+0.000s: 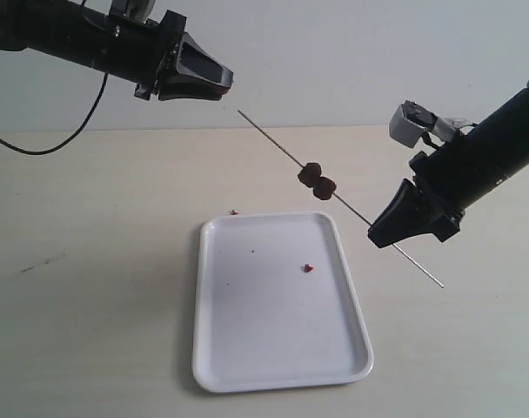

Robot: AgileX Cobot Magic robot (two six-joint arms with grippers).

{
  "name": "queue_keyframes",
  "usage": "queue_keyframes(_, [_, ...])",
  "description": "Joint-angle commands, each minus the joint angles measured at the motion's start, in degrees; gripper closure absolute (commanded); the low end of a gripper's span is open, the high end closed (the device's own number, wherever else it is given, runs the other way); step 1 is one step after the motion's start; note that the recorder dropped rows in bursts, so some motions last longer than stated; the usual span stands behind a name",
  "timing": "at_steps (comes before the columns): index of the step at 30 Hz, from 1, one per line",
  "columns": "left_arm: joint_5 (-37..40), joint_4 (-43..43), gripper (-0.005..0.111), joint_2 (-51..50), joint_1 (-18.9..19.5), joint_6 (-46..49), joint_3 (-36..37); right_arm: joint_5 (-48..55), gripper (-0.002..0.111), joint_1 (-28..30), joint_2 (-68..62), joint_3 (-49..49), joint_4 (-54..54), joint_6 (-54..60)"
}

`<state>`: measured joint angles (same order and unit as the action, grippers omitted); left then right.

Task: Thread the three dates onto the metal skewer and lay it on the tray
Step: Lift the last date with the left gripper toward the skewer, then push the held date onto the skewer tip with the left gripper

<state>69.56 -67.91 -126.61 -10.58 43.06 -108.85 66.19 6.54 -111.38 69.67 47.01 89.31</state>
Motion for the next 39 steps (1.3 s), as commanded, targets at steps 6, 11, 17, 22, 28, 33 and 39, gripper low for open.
queue_keyframes(6, [0.4, 0.4, 0.072, 0.6, -0.8, -1.7, 0.1, -6.8, 0.108, 0.0, 0.6, -0.1, 2.1, -2.5])
queue_keyframes(11, [0.4, 0.5, 0.072, 0.6, -3.3, -1.2, 0.1, -6.9, 0.108, 0.0, 0.6, -0.1, 2.8, -2.4])
queue_keyframes(17, [0.4, 1.4, 0.072, 0.6, -4.1, -1.1, 0.1, -6.0, 0.108, 0.0, 0.6, -0.1, 2.9, -2.4])
queue_keyframes(22, [0.4, 2.8, 0.072, 0.6, -4.1, -1.1, 0.1, -4.9, 0.108, 0.0, 0.6, -0.1, 2.6, -2.2])
queue_keyframes(28, [0.4, 2.7, 0.072, 0.6, -3.5, -1.1, 0.1, -5.3, 0.108, 0.0, 0.6, -0.1, 0.3, -2.8])
queue_keyframes(33, [0.4, 2.7, 0.072, 0.6, -3.2, -1.1, 0.1, -5.3, 0.108, 0.0, 0.6, -0.1, -0.2, -3.6])
queue_keyframes(39, [0.4, 2.7, 0.072, 0.6, -3.2, -0.5, 0.1, -4.5, 0.108, 0.0, 0.6, -0.1, -0.8, -3.7])
